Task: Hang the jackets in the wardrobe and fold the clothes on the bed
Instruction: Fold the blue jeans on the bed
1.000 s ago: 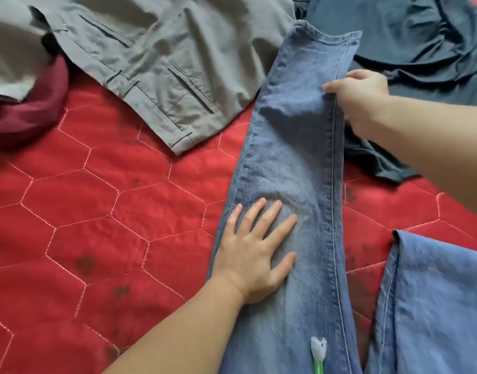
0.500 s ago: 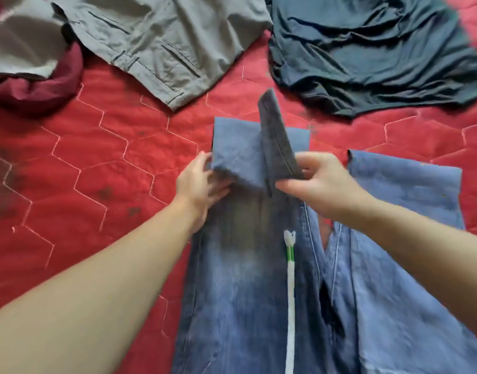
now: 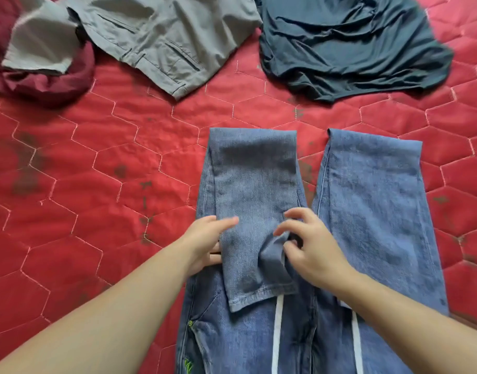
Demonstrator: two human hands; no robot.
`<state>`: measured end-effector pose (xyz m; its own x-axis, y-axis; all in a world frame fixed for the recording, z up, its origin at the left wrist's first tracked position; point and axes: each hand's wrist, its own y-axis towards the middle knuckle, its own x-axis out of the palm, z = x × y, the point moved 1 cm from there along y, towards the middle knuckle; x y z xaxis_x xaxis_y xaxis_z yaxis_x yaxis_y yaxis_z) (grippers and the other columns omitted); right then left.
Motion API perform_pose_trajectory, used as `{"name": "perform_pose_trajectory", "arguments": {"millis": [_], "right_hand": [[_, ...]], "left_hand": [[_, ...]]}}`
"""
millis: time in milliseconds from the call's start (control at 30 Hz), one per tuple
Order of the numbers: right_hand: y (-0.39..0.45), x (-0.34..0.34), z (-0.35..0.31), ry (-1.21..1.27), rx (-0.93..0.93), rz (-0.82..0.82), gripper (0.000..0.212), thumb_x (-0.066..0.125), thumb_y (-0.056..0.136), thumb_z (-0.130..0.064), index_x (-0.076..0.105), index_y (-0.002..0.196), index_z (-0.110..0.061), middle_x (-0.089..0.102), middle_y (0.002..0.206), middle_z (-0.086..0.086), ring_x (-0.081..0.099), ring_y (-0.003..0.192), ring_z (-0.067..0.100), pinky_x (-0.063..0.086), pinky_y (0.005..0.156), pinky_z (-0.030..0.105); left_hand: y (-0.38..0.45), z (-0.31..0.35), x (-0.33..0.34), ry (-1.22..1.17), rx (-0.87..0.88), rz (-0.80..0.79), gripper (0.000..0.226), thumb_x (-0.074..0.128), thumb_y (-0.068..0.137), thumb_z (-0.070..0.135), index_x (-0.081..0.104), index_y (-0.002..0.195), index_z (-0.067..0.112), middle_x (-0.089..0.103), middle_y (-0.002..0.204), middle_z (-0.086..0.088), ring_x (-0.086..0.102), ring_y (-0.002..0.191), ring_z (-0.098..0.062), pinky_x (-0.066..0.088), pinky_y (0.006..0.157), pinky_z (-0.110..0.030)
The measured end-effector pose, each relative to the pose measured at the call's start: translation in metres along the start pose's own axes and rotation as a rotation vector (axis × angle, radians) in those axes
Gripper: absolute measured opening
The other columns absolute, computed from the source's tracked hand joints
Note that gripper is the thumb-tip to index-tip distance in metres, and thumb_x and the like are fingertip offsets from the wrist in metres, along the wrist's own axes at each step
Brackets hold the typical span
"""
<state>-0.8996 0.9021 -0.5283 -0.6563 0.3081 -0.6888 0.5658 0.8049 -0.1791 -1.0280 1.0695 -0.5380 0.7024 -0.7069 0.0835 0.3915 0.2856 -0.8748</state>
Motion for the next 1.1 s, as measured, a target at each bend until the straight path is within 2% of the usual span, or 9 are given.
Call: {"name": "perform_pose_trajectory", "arguments": {"millis": [67,167,267,367,500,600,800,933,1100], "right_hand": [[0.0,-0.001,0.001,0.173,0.221,0.146,0.029,0.059,0.08,-0.002,0.066,0.1,-0.021,0.055,0.109,-0.002,0.059,0.097,0.011,0.038,0.083,0.008],[0.005,-0.002,0.003,0.426,0.509,0.171,0.027,0.068,0.083,-0.025,0.057,0.108,-0.023,0.064,0.095,-0.002,0.066,0.074,0.01,0.053,0.069,0.025],[0.008,0.002,-0.001,0.297,0.562,-0.069,0.04,0.075,0.075,-0.048,0.055,0.095,-0.02,0.069,0.071,-0.001,0.063,0.045,0.009,0.044,0.043,0.019],[0.01,0.009,-0.001,0.192,0.579,-0.272,0.036,0.074,0.075,-0.041,0.051,0.069,-0.015,0.062,0.057,0.0,0.052,0.036,0.013,0.035,0.037,0.016],[0.027,0.002,0.003,0.168,0.639,-0.57,0.025,0.071,0.082,-0.03,0.053,0.073,-0.015,0.06,0.061,0.0,0.052,0.041,0.012,0.031,0.039,0.017],[0.064,-0.014,0.006,0.413,0.659,-0.295,0.028,0.07,0.086,-0.035,0.057,0.1,-0.015,0.063,0.076,0.004,0.062,0.053,0.013,0.046,0.042,0.021],[0.147,-0.029,0.016,0.699,0.707,0.045,0.044,0.07,0.084,-0.041,0.06,0.118,-0.014,0.063,0.123,0.005,0.063,0.11,0.024,0.055,0.091,0.043],[0.184,-0.031,0.012,0.836,0.774,0.028,0.031,0.066,0.086,-0.044,0.066,0.101,-0.017,0.074,0.096,0.003,0.07,0.087,0.022,0.055,0.087,0.041],[0.218,-0.036,0.017,0.825,0.707,0.004,0.013,0.059,0.093,-0.027,0.061,0.082,-0.019,0.068,0.07,-0.003,0.063,0.062,0.015,0.049,0.063,0.03]], "left_hand": [[0.0,-0.011,-0.001,0.034,0.024,-0.017,0.032,0.068,0.087,0.009,0.062,0.119,0.011,0.076,0.097,-0.003,0.072,0.077,-0.018,0.058,0.06,-0.031],[0.002,-0.02,-0.005,-0.018,0.105,0.012,0.026,0.063,0.088,0.0,0.065,0.111,0.012,0.075,0.099,-0.004,0.072,0.079,-0.016,0.057,0.059,-0.028],[0.006,-0.019,-0.007,-0.143,0.239,0.075,0.026,0.06,0.089,-0.003,0.065,0.109,0.014,0.075,0.097,-0.004,0.072,0.081,-0.017,0.058,0.067,-0.031],[0.009,-0.02,-0.01,-0.158,0.257,0.106,0.023,0.057,0.092,-0.001,0.064,0.11,0.011,0.074,0.1,-0.01,0.07,0.092,-0.025,0.055,0.086,-0.042],[0.014,-0.016,-0.017,0.026,0.163,0.051,0.013,0.064,0.091,0.013,0.067,0.104,0.015,0.077,0.088,-0.002,0.074,0.076,-0.018,0.058,0.058,-0.031],[0.028,0.008,-0.02,-0.035,0.209,0.052,0.008,0.064,0.092,0.017,0.067,0.099,0.018,0.076,0.087,0.003,0.072,0.071,-0.012,0.054,0.051,-0.025],[0.068,0.064,-0.018,-0.087,0.239,0.109,0.024,0.063,0.092,0.032,0.063,0.11,0.016,0.069,0.11,-0.007,0.065,0.091,-0.023,0.054,0.072,-0.034],[0.085,0.089,-0.019,0.042,0.247,0.186,0.036,0.062,0.089,0.047,0.061,0.11,0.018,0.068,0.1,-0.01,0.068,0.082,-0.026,0.058,0.069,-0.036],[0.103,0.126,-0.024,0.352,0.416,0.393,0.033,0.061,0.087,0.053,0.053,0.091,0.022,0.062,0.065,-0.007,0.057,0.038,-0.013,0.049,0.041,-0.024]]}}
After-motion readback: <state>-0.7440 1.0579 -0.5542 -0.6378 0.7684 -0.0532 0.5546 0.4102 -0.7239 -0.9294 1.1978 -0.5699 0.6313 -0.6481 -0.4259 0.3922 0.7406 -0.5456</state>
